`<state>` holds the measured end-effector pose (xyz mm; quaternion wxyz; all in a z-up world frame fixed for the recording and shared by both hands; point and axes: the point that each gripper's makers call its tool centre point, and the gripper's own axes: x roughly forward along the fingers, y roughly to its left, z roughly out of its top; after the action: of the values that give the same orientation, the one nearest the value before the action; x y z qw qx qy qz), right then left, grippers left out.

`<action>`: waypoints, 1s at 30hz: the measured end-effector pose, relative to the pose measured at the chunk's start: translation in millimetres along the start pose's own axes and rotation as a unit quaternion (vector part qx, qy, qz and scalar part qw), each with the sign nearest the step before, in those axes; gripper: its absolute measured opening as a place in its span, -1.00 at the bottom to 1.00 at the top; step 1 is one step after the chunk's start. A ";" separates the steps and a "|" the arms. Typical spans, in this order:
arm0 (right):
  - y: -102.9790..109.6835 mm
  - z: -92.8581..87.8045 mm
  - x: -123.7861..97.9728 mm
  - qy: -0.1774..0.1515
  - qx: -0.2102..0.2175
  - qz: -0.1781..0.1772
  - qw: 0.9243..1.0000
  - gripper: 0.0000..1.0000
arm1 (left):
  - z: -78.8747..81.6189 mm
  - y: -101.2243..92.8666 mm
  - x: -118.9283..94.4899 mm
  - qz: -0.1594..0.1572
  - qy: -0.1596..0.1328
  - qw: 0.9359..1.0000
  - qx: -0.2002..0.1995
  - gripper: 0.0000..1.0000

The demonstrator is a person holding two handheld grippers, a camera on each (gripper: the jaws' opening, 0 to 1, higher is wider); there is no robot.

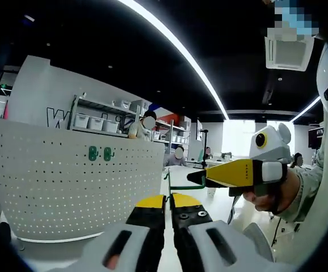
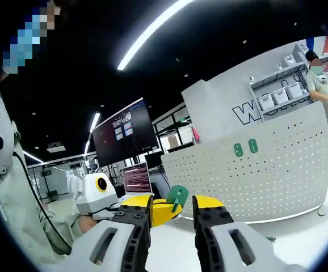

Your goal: Insert the hook assembly into the mounting plate slot until the hook locks in place.

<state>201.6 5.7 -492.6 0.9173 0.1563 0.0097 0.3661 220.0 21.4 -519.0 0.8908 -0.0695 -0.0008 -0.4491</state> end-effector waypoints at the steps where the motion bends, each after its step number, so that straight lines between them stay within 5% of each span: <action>1: 0.0 0.9 0.3 -0.004 0.005 0.001 1.000 -0.49 | 0.0 -1.1 0.1 -0.001 0.000 1.000 0.001 -0.94; 30: -1.8 2.1 5.7 -0.013 0.052 0.000 0.999 -0.86 | 16.0 -15.6 2.3 -0.010 -0.022 0.999 0.032 -0.94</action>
<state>207.3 7.8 -490.6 0.9079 0.2089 0.0169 0.3630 209.8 12.4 -501.2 0.8876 -0.0509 -0.0357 -0.4564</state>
